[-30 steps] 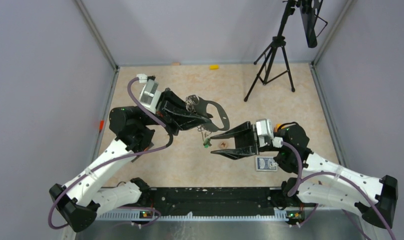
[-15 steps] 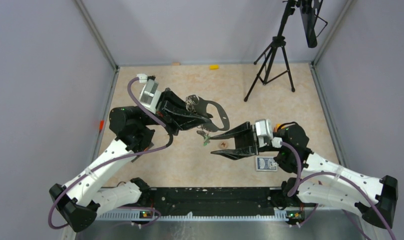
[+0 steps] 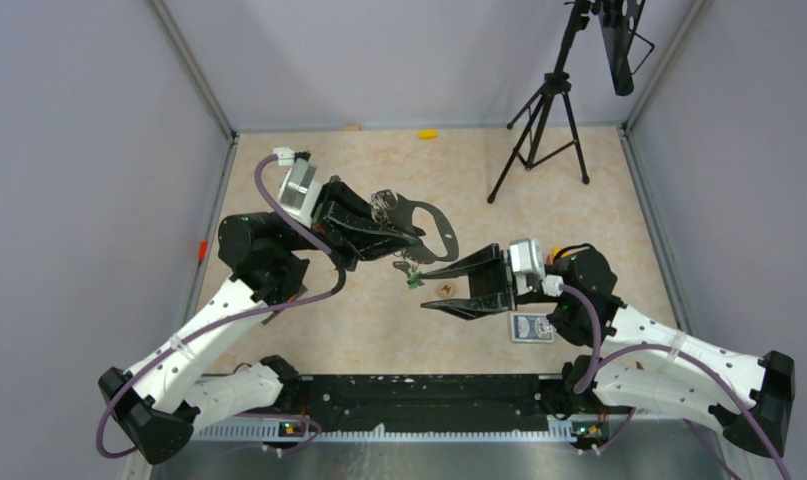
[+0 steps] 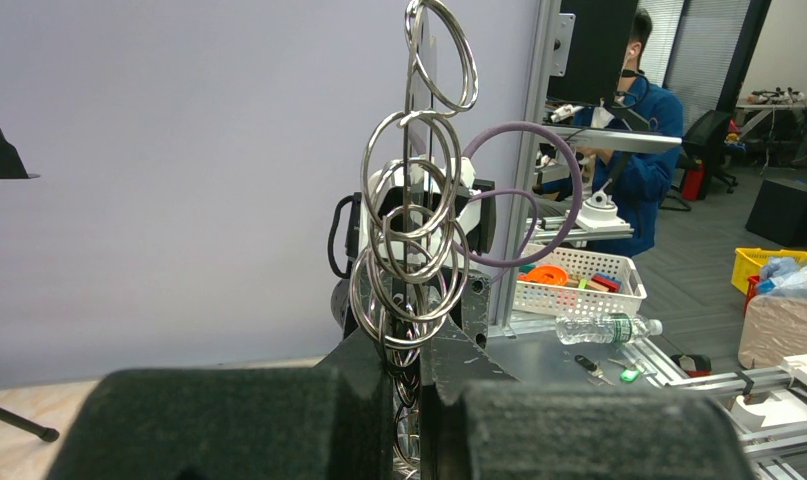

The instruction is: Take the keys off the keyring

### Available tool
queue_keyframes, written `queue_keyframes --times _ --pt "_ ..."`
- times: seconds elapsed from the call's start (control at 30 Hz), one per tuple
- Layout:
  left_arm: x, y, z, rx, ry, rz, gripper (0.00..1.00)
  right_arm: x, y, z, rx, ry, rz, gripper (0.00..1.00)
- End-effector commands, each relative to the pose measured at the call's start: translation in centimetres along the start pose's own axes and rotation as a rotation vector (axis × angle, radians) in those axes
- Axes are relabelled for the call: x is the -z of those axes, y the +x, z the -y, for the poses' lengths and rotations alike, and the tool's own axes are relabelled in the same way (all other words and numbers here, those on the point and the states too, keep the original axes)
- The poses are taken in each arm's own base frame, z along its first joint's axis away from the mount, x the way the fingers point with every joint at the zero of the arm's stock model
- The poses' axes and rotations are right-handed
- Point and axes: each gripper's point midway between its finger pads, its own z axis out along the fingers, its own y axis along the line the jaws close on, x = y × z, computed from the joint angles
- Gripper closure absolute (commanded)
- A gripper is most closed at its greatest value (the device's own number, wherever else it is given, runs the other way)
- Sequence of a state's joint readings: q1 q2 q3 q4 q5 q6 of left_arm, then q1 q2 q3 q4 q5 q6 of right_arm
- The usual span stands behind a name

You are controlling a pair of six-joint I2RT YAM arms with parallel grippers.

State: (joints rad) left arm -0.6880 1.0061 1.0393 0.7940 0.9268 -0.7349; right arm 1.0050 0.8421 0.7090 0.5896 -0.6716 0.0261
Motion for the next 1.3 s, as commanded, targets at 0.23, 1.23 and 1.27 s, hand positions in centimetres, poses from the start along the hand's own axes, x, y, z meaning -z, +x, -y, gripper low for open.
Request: queue_keyframes --times 0.23,1.23,1.27 --pt "0.0 -0.8 0.6 -0.038 0.019 0.03 1.0 0.0 -2.8 0.0 0.059 -0.007 0.057 0.58" --pt "-0.1 -1.0 0.7 -0.034 0.024 0.027 1.0 -0.4 -1.5 2.8 0.121 0.076 -0.124 0.62" --pt "-0.1 -1.0 0.6 -0.035 0.024 0.026 1.0 -0.4 -1.4 2.8 0.121 0.074 -0.123 0.62"
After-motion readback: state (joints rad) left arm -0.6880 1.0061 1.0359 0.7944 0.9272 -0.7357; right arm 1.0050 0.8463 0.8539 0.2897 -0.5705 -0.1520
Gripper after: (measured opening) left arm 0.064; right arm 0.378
